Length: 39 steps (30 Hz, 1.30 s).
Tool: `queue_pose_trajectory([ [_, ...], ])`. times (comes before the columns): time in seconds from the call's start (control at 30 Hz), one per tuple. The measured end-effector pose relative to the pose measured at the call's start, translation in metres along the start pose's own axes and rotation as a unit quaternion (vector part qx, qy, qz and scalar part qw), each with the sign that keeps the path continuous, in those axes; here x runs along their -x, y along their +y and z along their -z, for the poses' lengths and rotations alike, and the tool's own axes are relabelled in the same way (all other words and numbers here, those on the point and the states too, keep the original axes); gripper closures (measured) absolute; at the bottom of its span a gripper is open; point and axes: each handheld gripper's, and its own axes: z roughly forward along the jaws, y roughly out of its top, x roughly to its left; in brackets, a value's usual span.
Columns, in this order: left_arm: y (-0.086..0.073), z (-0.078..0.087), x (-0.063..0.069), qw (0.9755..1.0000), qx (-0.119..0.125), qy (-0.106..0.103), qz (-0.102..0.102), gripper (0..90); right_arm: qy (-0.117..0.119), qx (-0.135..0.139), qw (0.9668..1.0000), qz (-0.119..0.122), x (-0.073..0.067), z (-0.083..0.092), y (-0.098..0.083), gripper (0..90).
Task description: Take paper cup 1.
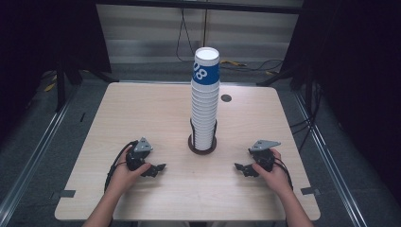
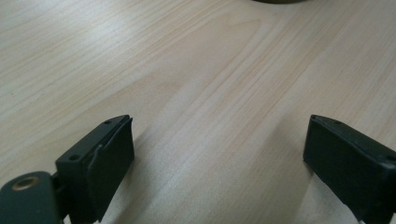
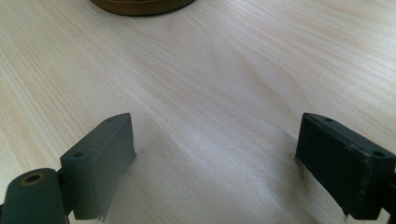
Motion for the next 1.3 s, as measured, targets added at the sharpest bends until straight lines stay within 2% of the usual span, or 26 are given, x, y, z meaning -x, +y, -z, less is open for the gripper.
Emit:
queue_pose_trajectory([
  [0.13, 0.000, 0.000, 0.000, 1.0000, -0.001, 0.005, -0.003, 7.1, -0.001, 0.000, 1.0000, -0.001, 0.000, 0.000, 0.000, 10.5],
  [0.23, 0.000, 0.000, 0.000, 0.9999, -0.004, 0.008, 0.005, 6.5, -0.002, 0.000, 1.0000, -0.002, 0.000, 0.000, 0.000, 10.5],
  [0.4, -0.001, 0.002, 0.002, 0.9999, -0.005, 0.010, 0.007, 7.3, -0.008, 0.001, 1.0000, -0.006, -0.002, 0.001, 0.000, 10.8],
  [0.47, -0.002, 0.004, 0.004, 0.9996, 0.005, -0.008, 0.026, 7.7, -0.008, 0.001, 0.9999, -0.010, -0.002, 0.001, 0.000, 11.3],
  [0.5, -0.001, 0.006, 0.003, 0.9992, 0.002, -0.016, 0.035, 7.7, -0.008, 0.001, 0.9999, -0.010, -0.002, 0.001, 0.000, 11.3],
  [0.53, 0.001, 0.009, 0.002, 0.9988, -0.009, -0.020, 0.044, 10.5, -0.007, -0.007, 0.9999, -0.009, -0.002, 0.001, 0.001, 11.6],
  [0.57, 0.003, 0.012, 0.001, 0.9981, -0.012, -0.020, 0.058, 18.4, -0.002, -0.018, 0.9998, -0.005, -0.003, 0.003, 0.003, 14.3],
  [0.6, 0.006, 0.014, 0.001, 0.9968, -0.019, -0.026, 0.074, 21.2, 0.006, -0.032, 0.9995, 0.000, -0.003, 0.005, 0.006, 14.5],
  [0.63, 0.007, 0.015, 0.001, 0.9963, -0.018, -0.034, 0.077, 16.8, 0.010, -0.042, 0.9991, 0.007, -0.004, 0.008, 0.009, 14.0],
  [0.67, 0.009, 0.017, 0.002, 0.9961, -0.014, -0.041, 0.077, 14.1, 0.017, -0.043, 0.9988, 0.013, -0.004, 0.009, 0.011, 14.1],
  [0.7, 0.014, 0.019, 0.003, 0.9959, -0.012, -0.044, 0.078, 17.8, 0.045, -0.041, 0.9981, 0.007, -0.006, 0.015, 0.019, 13.9],
  [0.77, 0.017, 0.021, 0.003, 0.9958, -0.016, -0.050, 0.074, 15.6, 0.052, -0.041, 0.9978, 0.010, -0.006, 0.017, 0.021, 13.7],
  [0.83, 0.025, 0.023, 0.005, 0.9950, -0.019, -0.059, 0.078, 16.5, 0.052, -0.048, 0.9972, 0.025, -0.009, 0.020, 0.027, 13.7],
  [0.87, 0.030, 0.024, 0.005, 0.9950, -0.029, -0.060, 0.074, 16.0, 0.054, -0.056, 0.9964, 0.033, -0.010, 0.020, 0.030, 13.7],
  [0.9, 0.036, 0.027, 0.006, 0.9952, -0.037, -0.062, 0.066, 16.2, 0.054, -0.069, 0.9947, 0.053, -0.013, 0.020, 0.035, 13.9],
  [0.93, 0.041, 0.029, 0.007, 0.9953, -0.037, -0.068, 0.058, 16.2, 0.054, -0.069, 0.9947, 0.053, -0.013, 0.020, 0.035, 13.9],
  [0.97, 0.047, 0.033, 0.007, 0.9953, -0.045, -0.072, 0.048, 16.2, 0.052, -0.079, 0.9933, 0.066, -0.014, 0.019, 0.037, 13.9],
  [1.03, 0.059, 0.038, 0.008, 0.9949, -0.054, -0.076, 0.039, 16.7, 0.077, -0.095, 0.9889, 0.084, -0.019, 0.018, 0.045, 13.8],
  [1.07, 0.065, 0.042, 0.008, 0.9950, -0.055, -0.077, 0.033, 16.7, 0.077, -0.095, 0.9889, 0.084, -0.019, 0.018, 0.045, 13.8],
  [1.1, 0.072, 0.045, 0.008, 0.9951, -0.050, -0.079, 0.031, 16.7, 0.076, -0.101, 0.9876, 0.093, -0.020, 0.018, 0.049, 13.8],
  [1.13, 0.082, 0.051, 0.007, 0.9959, -0.047, -0.073, 0.025, 17.0, 0.070, -0.111, 0.9846, 0.115, -0.023, 0.019, 0.055, 13.8],
  [1.17, 0.082, 0.051, 0.007, 0.9959, -0.047, -0.073, 0.025, 17.0, 0.070, -0.111, 0.9846, 0.115, -0.023, 0.019, 0.055, 13.8],
  [1.23, 0.094, 0.057, 0.006, 0.9959, -0.045, -0.075, 0.021, 17.0, 0.090, -0.103, 0.9853, 0.101, -0.023, 0.020, 0.062, 13.7],
  [1.3, 0.105, 0.061, 0.006, 0.9962, -0.037, -0.077, 0.018, 17.1, 0.088, -0.102, 0.9851, 0.106, -0.024, 0.023, 0.070, 13.7],
])
